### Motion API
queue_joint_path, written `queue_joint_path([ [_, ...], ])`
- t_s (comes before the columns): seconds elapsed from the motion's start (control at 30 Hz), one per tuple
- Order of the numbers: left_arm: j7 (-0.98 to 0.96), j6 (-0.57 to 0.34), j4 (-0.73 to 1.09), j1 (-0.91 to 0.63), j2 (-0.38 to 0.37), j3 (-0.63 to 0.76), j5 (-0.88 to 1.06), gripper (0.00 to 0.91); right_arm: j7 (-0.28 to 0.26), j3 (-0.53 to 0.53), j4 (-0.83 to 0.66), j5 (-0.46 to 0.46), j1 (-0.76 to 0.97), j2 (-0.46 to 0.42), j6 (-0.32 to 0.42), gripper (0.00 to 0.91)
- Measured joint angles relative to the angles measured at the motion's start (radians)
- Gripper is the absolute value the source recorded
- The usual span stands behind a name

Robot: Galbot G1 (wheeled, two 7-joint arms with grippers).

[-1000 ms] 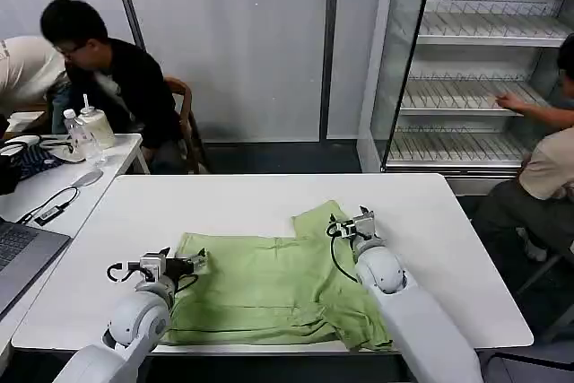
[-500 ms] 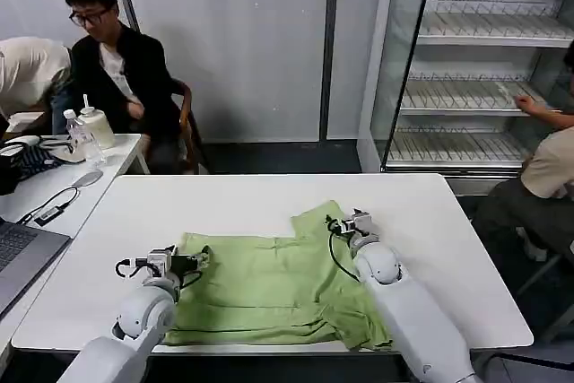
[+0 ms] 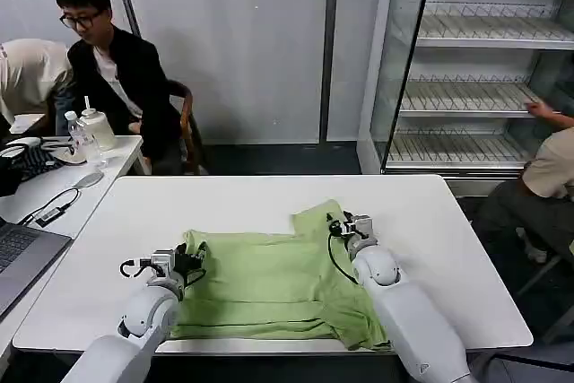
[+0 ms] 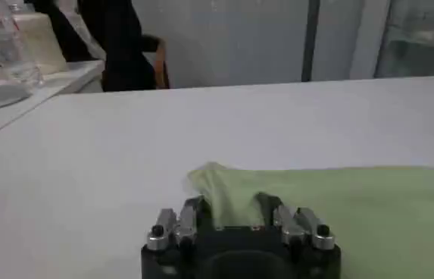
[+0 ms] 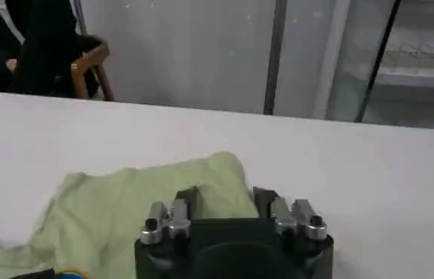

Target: Fold and organize the clothes.

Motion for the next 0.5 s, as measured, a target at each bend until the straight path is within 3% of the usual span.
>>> queue_joint_path([
  [0.5,-0.01,-0.005,0.004,-0.02,-0.014,-0.001,-0.002,0.02,-0.003,0.004,-0.03,-0.004,0.025,0.004,0.048,0.0],
])
